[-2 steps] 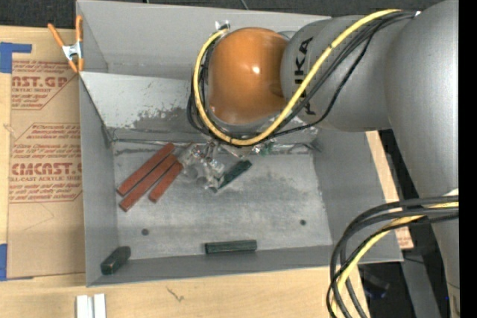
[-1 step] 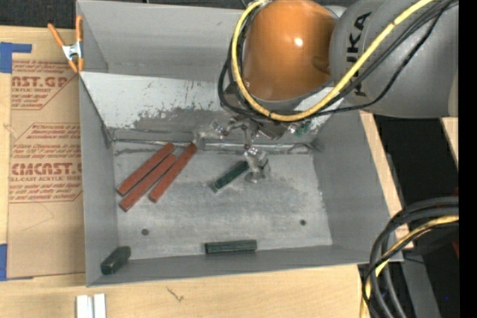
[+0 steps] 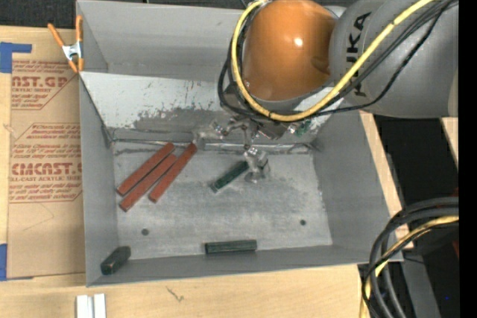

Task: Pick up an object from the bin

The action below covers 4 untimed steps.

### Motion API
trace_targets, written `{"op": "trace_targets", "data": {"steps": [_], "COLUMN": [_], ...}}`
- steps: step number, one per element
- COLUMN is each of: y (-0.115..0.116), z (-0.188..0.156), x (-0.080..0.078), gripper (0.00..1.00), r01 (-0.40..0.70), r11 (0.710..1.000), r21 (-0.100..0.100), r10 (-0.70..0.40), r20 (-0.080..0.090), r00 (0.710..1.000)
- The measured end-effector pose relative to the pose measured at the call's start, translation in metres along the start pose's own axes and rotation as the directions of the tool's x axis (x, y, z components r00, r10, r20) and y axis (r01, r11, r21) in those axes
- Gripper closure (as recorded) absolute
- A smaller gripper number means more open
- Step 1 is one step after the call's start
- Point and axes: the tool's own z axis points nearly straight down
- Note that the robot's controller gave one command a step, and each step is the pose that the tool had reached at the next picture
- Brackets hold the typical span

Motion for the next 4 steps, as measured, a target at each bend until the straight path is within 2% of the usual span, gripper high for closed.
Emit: {"op": "trace_targets", "data": {"steps": [1,2,3,4], "y": [0.001,-0.006,-0.029,-0.029], "z": [0.015,0.089,0.123,0.123], "x": [0.004,0.014,0.037,0.037], "gripper": [0.00,0.00,1.00,1.00], "r01": [0.064,0.191,0.116,0.116], "r11": [0.998,0.982,0.993,0.993], "r21": [0.005,0.003,0.001,0.001], "r10": [-0.064,-0.191,-0.116,-0.116], "r20": [0.004,0.001,0.001,0.001], "r00": [0.998,0.982,0.993,0.993]}}
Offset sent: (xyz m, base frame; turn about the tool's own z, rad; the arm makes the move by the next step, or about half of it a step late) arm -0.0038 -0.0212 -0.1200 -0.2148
